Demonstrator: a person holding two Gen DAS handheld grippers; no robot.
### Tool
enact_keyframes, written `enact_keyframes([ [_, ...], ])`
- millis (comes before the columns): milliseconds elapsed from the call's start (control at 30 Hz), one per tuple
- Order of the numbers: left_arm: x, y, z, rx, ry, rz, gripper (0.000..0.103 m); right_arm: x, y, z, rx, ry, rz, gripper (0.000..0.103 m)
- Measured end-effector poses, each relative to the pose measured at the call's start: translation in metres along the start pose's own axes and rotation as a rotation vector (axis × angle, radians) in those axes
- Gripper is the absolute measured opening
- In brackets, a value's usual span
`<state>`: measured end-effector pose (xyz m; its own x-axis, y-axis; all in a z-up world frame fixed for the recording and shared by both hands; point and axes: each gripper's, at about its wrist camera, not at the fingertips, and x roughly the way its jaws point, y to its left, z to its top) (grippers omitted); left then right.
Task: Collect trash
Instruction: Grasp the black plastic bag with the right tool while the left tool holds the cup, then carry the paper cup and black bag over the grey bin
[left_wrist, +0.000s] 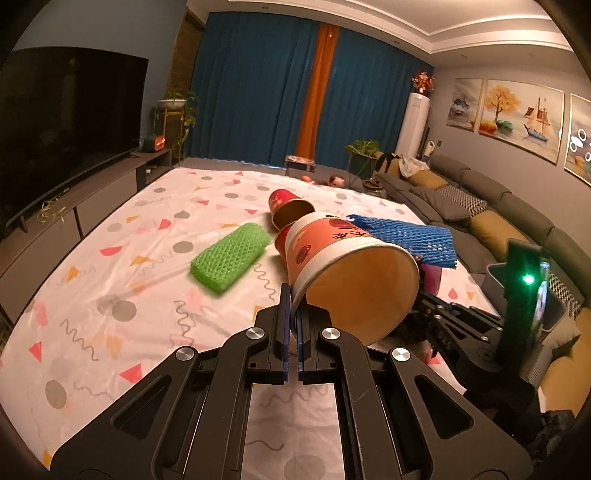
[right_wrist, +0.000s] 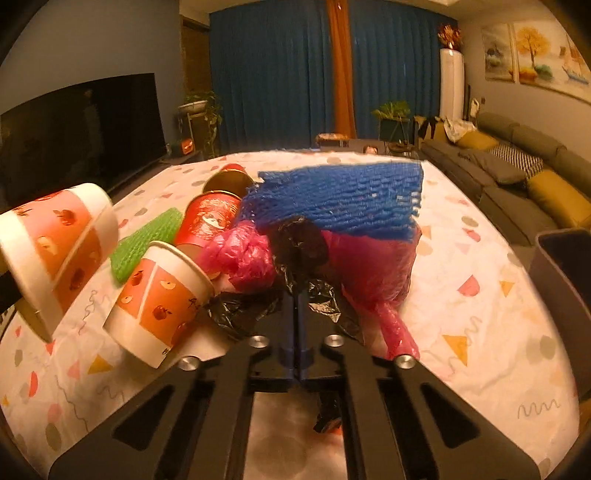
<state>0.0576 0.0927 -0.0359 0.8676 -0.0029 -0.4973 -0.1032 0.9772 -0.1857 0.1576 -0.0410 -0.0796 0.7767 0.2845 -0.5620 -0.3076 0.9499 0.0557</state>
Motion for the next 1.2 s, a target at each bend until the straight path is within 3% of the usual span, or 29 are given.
enact_keyframes([
  [300, -0.007, -0.007, 0.001, 0.017, -0.012, -0.009, 0.002, -0.074, -0.018, -0.002, 0.032, -0.14, 0.007, 0.002],
  [600, -0.021, -0.031, -0.001, 0.054, -0.03, -0.04, 0.002, -0.124, -0.042, -0.007, 0.073, -0.215, -0.021, 0.002],
  [1200, -0.025, -0.098, -0.004, 0.149, -0.037, -0.104, 0.002, -0.171, -0.089, -0.02, 0.135, -0.302, -0.078, 0.002],
])
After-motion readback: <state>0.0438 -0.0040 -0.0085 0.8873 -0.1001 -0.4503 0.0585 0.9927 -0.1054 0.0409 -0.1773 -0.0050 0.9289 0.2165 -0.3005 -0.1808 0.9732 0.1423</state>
